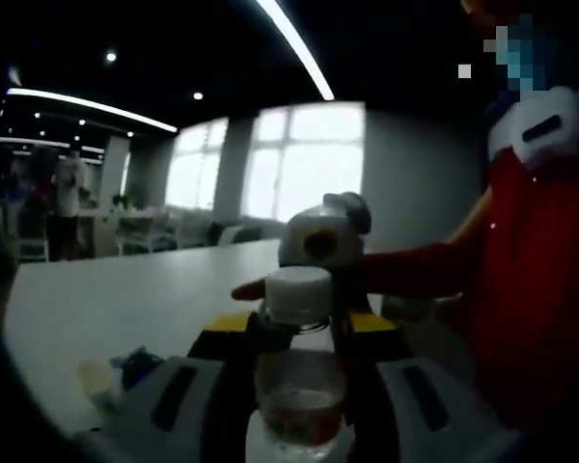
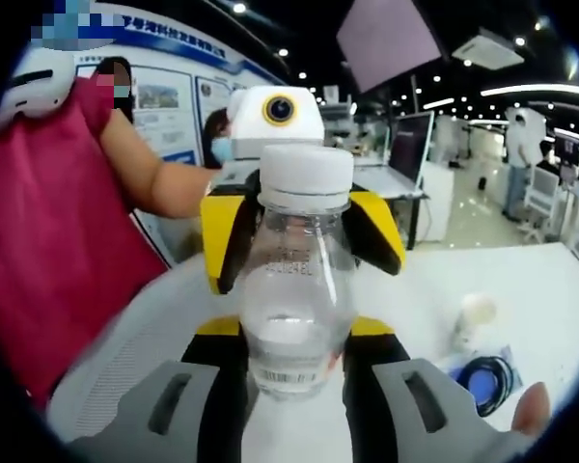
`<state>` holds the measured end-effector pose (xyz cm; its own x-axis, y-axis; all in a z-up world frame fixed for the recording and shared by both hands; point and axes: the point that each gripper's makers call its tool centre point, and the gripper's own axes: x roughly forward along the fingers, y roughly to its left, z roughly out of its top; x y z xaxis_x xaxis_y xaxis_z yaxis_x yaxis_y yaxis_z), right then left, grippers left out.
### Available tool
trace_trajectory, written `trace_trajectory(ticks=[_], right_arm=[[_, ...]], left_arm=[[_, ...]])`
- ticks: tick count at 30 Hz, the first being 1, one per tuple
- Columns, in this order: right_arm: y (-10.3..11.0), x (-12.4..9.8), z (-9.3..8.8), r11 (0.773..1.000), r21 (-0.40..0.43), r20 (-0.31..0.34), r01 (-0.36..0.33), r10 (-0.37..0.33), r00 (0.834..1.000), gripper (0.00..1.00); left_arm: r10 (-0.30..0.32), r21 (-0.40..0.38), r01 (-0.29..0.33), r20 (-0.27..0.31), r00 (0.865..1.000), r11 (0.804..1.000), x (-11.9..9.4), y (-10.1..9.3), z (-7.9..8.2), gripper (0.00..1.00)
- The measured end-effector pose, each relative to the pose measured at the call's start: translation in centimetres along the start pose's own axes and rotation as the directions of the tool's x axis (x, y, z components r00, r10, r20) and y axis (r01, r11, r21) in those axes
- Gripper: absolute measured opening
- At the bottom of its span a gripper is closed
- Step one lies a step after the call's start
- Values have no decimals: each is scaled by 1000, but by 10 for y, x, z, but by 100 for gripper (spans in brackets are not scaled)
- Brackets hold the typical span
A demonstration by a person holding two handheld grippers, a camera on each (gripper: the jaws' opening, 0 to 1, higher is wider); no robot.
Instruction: Arrange the tabletop items into an orderly group along one side of the table until the central work area is clear of visible clutter.
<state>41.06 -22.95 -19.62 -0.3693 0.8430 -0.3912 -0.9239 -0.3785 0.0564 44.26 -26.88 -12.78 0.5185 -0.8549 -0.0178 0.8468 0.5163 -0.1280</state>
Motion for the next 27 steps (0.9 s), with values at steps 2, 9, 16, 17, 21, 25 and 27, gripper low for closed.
trace_trajectory(ticks=[2,9,16,17,21,25,27], right_arm=[[0,0,1,1000,6,5,-6,6,1000,36],[4,-1,4,1000,13,20,-19,19,1000,35],[4,2,-2,1000,11,-5,-25,25,1000,35],[4,2,-2,1000,7,-7,-24,24,1000,35],[3,2,-2,1000,3,-6,-24,24,1000,36],[1,2,-4,1000,0,-15,-17,17,1000,37],[0,2,-4,1000,3,-18,-14,14,1000,37]], left_arm=[[-3,-3,3,-4,1000,1000,0,-1,1,33],[-13,-13,13,8,1000,1000,-1,-2,6,32],[-27,10,27,22,999,1000,0,-4,12,23],[-28,11,28,25,999,1000,0,-4,12,23],[-19,-5,19,37,999,1000,-1,-3,14,21],[-5,9,5,12,1000,1000,2,-2,13,20],[0,8,0,7,1000,1000,2,-1,12,20]])
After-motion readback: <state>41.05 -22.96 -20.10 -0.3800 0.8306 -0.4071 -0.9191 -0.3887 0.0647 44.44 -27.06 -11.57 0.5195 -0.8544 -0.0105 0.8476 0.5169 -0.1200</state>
